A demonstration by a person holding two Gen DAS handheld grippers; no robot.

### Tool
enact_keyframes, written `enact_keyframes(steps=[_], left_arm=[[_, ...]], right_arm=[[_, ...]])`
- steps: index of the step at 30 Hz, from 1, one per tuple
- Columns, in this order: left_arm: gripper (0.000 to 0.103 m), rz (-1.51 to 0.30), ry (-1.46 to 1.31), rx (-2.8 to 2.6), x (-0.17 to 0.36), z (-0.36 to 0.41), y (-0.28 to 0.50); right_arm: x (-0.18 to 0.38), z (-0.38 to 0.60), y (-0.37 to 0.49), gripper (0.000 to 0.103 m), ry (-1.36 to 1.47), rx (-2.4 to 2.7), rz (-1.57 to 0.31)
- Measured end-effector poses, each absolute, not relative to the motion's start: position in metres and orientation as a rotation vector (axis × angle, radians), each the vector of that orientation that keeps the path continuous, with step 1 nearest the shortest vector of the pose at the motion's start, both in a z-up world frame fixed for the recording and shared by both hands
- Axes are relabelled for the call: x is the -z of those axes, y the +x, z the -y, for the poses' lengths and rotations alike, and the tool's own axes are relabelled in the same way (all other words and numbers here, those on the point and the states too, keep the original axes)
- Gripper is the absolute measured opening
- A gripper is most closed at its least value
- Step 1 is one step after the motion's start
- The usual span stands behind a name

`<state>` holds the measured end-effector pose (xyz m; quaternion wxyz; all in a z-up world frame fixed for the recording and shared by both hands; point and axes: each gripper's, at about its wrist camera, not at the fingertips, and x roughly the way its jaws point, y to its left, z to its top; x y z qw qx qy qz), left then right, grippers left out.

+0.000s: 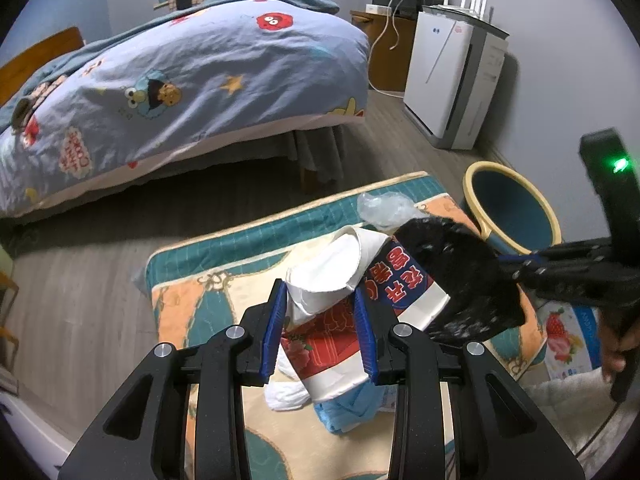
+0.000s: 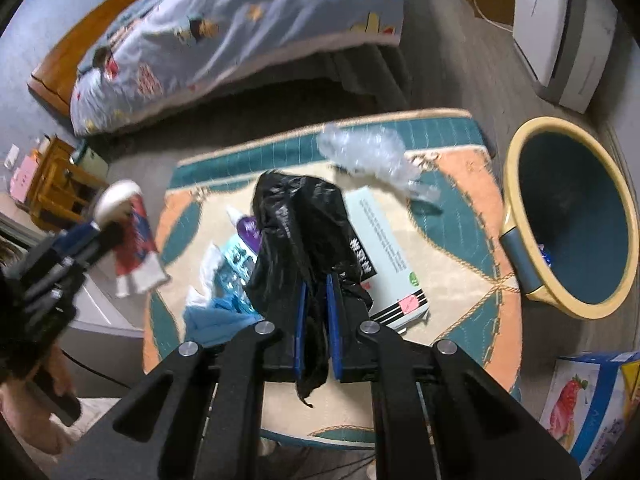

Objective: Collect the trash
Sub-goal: 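Carry the black bag into the bin and open the right tool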

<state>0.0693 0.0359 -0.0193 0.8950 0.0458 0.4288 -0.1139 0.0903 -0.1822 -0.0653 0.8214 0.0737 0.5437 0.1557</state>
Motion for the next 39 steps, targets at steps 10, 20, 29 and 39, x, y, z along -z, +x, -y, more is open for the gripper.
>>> enact_keyframes(steps=[10,20,29,39], left_arm=[[0.034,-0.889,0.115,0.261,0.019,-0.010,0.075],[0.034,-0.886,0.134,0.320,0.019,0.040,0.083],[0.034,-0.853,0.143,0.402,0.002,0.100,0.103],[0.034,-0.785,0.210,0.504,0.002,0.172,0.135]], right_arm=[[0.025,0.228,0.090,0.010,0.208,-0.267,-1.029],[0.018,0.282,0.096,0.010,0.229,-0.182,-0.977],[0.025,0.354,0.103,0.010,0.289,-0.051,-0.957],[0.045,0.415,0.111,0.010,0.360,0.094,-0.963]])
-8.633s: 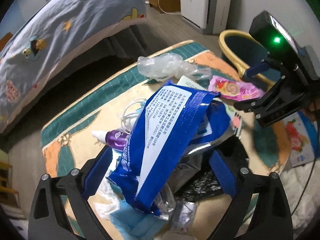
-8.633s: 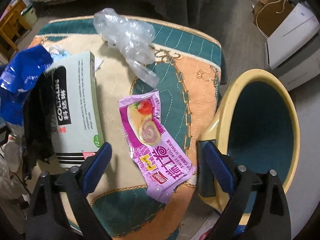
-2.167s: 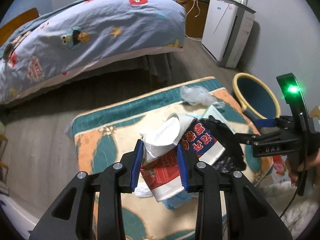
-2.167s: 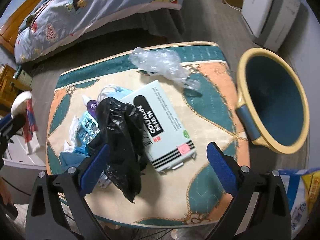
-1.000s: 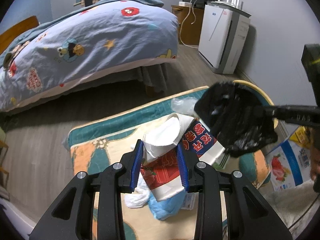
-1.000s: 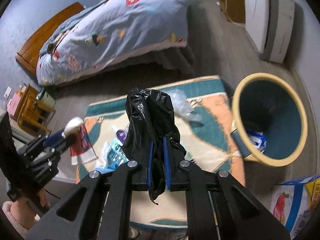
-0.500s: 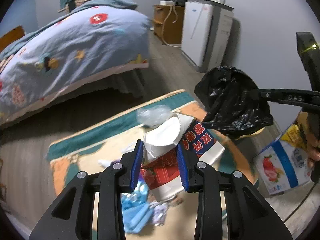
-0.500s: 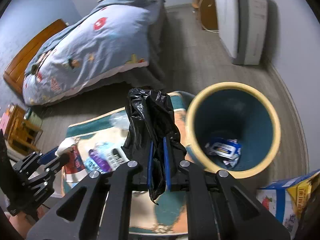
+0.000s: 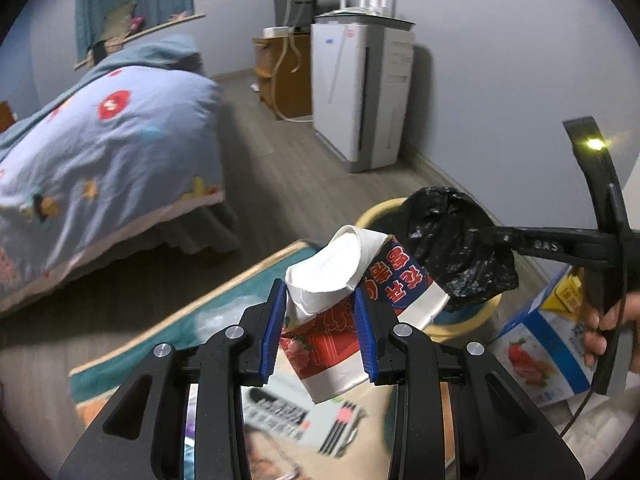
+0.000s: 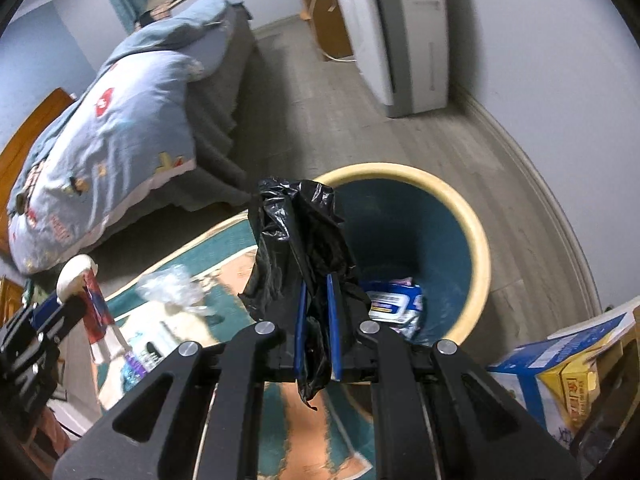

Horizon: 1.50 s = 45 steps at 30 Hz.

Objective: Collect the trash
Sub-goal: 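Carry the black bag into the bin and open the right tool, then lower the white-red carton into the bin and open the left tool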

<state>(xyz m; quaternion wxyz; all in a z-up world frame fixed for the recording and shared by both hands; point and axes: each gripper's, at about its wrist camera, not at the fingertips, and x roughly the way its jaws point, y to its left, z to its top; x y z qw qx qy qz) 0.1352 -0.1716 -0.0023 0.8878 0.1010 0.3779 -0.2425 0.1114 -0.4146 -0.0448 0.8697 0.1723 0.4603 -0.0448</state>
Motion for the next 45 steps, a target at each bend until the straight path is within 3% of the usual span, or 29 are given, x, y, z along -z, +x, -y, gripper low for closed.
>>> enact_keyframes(steps=[19,30,32,35,37,40,42,45], left_arm=[[0.034,-0.909,0.235,0.566,0.072,0.253,0.161],[0.035,-0.886,0.184,0.557,0.082,0.271,0.171],[0.042,-0.857,0.181,0.558,0.079,0.274,0.169],[0.067,-0.812,0.187,0.555,0.074,0.275,0.168],[0.073,-0.805,0.188,0.552,0.073,0.275,0.167],[0.079,-0.808,0.187,0.534,0.072,0.273,0.168],[0.084,-0.812,0.184,0.520,0.071,0.270,0.167],[0.092,-0.814,0.175,0.502,0.068,0.263,0.167]], right_arm=[[0.080,0.454,0.123,0.010,0.340,0.211,-1.028],[0.079,0.479,0.113,0.010,0.378,0.281,-0.989],[0.074,0.479,0.111,0.010,0.375,0.279,-0.961],[0.070,0.478,0.110,0.010,0.371,0.277,-0.932],[0.069,0.477,0.111,0.012,0.368,0.272,-0.930],[0.070,0.476,0.113,0.026,0.369,0.272,-0.935],[0.069,0.475,0.113,0.048,0.371,0.272,-0.930],[0.065,0.471,0.113,0.073,0.372,0.265,-0.917]])
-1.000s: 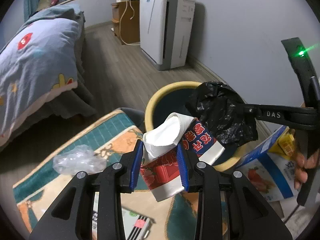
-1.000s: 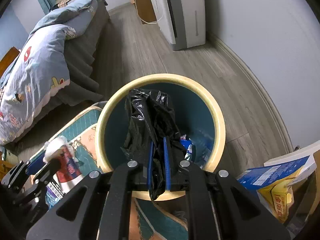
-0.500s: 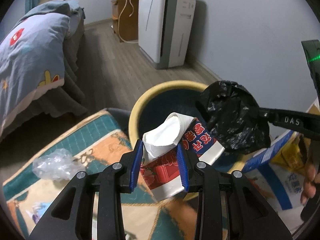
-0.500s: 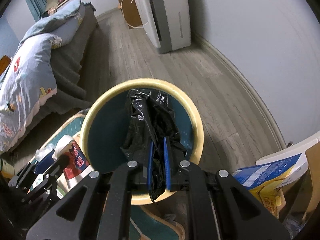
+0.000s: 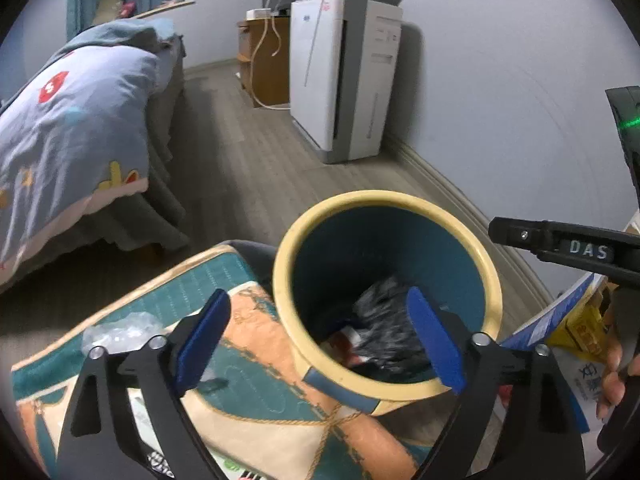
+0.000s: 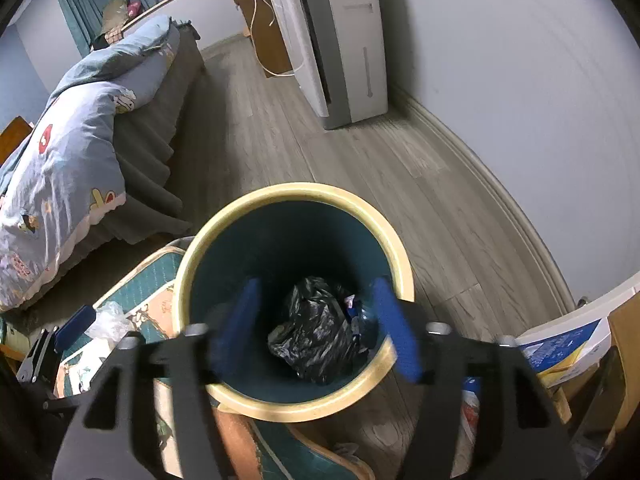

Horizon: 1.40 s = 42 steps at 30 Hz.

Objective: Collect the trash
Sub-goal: 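Lower the white-red carton into the bin and open the left tool, then grasp the blue face mask with the left tool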

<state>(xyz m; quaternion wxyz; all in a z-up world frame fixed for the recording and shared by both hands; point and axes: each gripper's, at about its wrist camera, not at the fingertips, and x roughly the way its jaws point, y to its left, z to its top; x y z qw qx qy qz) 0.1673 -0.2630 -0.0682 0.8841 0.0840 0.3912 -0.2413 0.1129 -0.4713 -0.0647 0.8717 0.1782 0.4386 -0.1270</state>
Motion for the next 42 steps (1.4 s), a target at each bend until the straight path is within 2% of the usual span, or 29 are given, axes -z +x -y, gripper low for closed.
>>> enact_keyframes(steps=[1,3,5,19,29,42], left_arm=[[0.093,-0.816,0.175,0.493,0.067,0.261,0.167],[0.095,-0.819,0.180,0.474,0.065,0.254,0.166],[0.095,-0.817,0.192,0.457,0.063,0.247,0.164],[0.096,-0.801,0.202,0.393,0.038,0.175,0.140],[0.096,-0.810,0.199,0.257,0.028,0.088,0.115],[0.096,-0.908,0.072,0.117,0.045,-0.027,0.078]], right_arm=[[0.064,0.470,0.113,0.078,0.376,0.260,-0.916],[0.063,0.467,0.114,0.094,0.386,0.246,-0.914],[0.061,0.463,0.116,0.097,0.388,0.238,-0.912],[0.052,0.420,0.125,0.097,0.398,0.202,-0.934],[0.037,0.366,0.126,0.097,0.339,0.126,-0.929],[0.041,0.276,0.129,0.097,0.271,0.014,-0.991]])
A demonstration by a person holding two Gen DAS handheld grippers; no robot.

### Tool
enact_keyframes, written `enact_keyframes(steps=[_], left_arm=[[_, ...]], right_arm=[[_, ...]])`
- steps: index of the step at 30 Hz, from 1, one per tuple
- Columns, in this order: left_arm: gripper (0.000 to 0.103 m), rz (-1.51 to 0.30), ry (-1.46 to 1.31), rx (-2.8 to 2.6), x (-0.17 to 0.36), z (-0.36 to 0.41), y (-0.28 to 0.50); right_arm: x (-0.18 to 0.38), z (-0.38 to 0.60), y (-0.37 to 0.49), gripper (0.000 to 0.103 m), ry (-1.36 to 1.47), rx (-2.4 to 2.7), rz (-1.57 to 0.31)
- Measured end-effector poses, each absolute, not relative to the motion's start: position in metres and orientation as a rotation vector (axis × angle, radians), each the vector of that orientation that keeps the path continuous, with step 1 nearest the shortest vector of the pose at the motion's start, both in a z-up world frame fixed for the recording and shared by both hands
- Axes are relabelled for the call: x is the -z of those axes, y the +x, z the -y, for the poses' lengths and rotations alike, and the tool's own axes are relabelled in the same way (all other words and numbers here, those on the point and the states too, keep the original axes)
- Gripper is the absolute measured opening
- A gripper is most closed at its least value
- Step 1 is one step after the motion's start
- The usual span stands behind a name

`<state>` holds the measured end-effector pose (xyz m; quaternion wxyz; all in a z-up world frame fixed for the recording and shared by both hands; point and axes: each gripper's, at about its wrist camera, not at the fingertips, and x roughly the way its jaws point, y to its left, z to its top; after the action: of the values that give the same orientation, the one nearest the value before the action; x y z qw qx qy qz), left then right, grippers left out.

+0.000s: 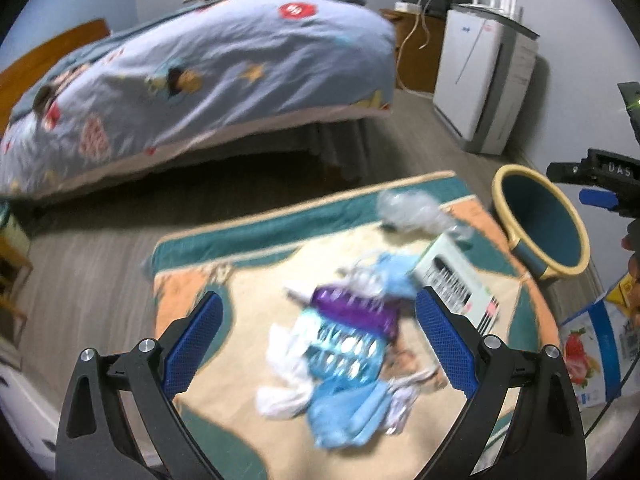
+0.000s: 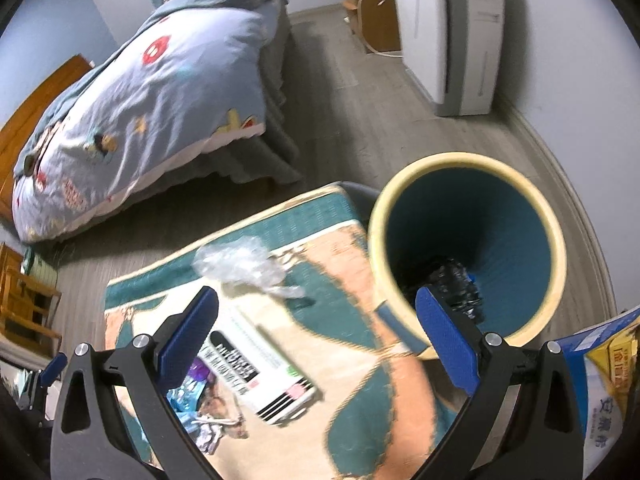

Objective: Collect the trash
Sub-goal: 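Grasp the blue face mask with the left tool, then lift the blue mask with the left tool while the right tool grasps the white COLTALIN box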

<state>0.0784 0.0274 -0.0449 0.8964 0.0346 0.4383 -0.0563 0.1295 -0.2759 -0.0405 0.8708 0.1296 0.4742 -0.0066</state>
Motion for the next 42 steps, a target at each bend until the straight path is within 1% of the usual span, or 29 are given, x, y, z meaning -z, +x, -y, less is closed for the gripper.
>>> enact_keyframes(steps=[3,11,18,23,27,28,29,30,32,33,35,42], left_arm=[[0.096,-0.951,0.050,0.124,0.056,-0.039,0.071],[0.096,-1.012,0.149,0.165,0.081,-0.039,0.054],[0.096,-1.109,0.184,0.257,0.107,-0.025,0.054],[0.096,-1.194,0.295,0.314,0.132,-0.009,0.050],[0.092,-1.207,0.296,0.342,0.138,-0.006,0.050],[0.091,-1.207,0.298,0.347,0.139,-0.006,0.050],[0.078,-1.214,0.298,0.351,0.140,-0.006,0.051],[0.057,-1.228,0.293,0.361,0.142,-0.006,0.052],[0.043,-1.245,0.280,0.377,0.144,-0.007,0.055],[0.039,-1.238,0.281,0.380,0.142,-0.007,0.056],[0.035,-1.210,0.275,0.381,0.134,-0.008,0.059],[0.034,-1.091,0.163,0.344,0.092,-0.027,0.075]], right_arm=[[0.043,0.258,0.130,0.097,0.245,0.000,-1.004],[0.058,0.223,0.132,0.097,0.194,-0.033,-1.066],[0.074,0.198,0.135,0.097,0.106,-0.063,-1.128],[0.082,0.196,0.140,0.097,0.070,-0.043,-1.158],[0.085,0.196,0.142,0.097,0.076,-0.042,-1.167],[0.086,0.195,0.142,0.097,0.069,-0.045,-1.170],[0.087,0.194,0.143,0.097,0.062,-0.047,-1.173],[0.087,0.193,0.143,0.097,0.054,-0.050,-1.175],[0.090,0.190,0.144,0.097,0.035,-0.061,-1.185],[0.091,0.190,0.144,0.097,0.029,-0.063,-1.189],[0.095,0.189,0.145,0.097,0.017,-0.069,-1.203],[0.116,0.186,0.149,0.097,-0.032,-0.101,-1.272]])
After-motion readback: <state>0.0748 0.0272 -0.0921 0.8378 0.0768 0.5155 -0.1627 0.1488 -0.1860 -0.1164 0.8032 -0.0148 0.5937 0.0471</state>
